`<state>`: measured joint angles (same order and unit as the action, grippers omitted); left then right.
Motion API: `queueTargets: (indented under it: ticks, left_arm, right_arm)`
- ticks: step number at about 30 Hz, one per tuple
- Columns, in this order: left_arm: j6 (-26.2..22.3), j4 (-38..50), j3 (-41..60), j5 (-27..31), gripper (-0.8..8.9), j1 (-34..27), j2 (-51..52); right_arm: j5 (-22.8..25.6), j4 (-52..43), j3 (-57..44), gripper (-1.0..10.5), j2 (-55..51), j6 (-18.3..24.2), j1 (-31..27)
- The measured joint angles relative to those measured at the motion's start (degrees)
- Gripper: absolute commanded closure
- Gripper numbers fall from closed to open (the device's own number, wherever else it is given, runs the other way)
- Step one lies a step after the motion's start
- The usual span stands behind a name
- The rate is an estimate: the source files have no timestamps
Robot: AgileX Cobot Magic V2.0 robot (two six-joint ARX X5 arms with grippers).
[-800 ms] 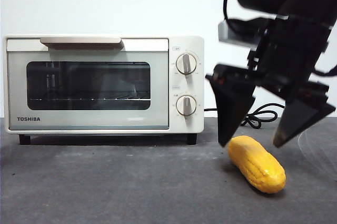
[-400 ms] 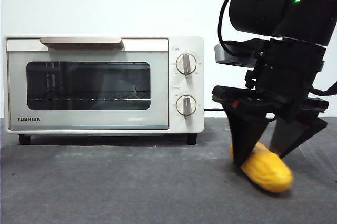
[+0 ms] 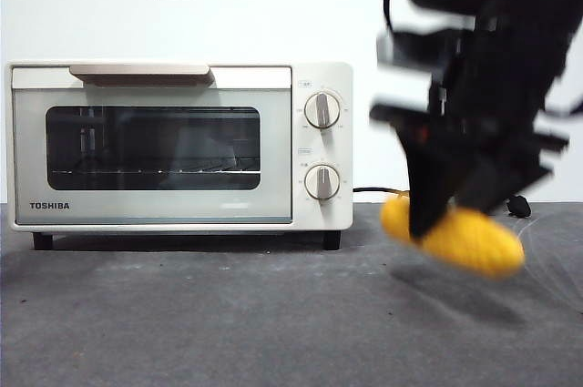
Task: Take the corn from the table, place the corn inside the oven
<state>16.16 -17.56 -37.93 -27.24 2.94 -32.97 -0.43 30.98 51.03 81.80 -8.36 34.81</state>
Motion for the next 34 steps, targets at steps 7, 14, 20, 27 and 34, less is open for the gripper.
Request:
queueTargets:
  ticks: [7, 14, 20, 27, 34]
  left_arm:
    - [-0.7, 2.2, -2.5, 0.1, 8.19, 3.1, -5.6]
    - [-4.5, 2.0, -11.1, 2.1, 8.19, 6.4, -16.2]
    - [-8.9, 0.3, -19.9, 6.3, 8.19, 8.8, -25.9]
    - [-13.2, -5.3, -27.2, 10.0, 8.19, 10.0, -36.0]
    - [-15.8, -9.8, -30.8, 12.1, 8.19, 10.8, -42.1]
  right_arm:
    - [-0.3, 6.8, 5.4, 9.6, -10.9, 0.0, 0.0]
    - [-4.9, 8.2, 7.9, 9.6, -20.9, 0.0, 0.1]
    - [-5.6, 10.0, 7.9, 9.6, -26.1, 0.0, 0.4]
    - [-5.6, 13.0, 7.9, 9.6, -27.9, 0.0, 0.4]
    - [-5.6, 13.1, 7.9, 9.6, -28.0, 0.0, 0.4]
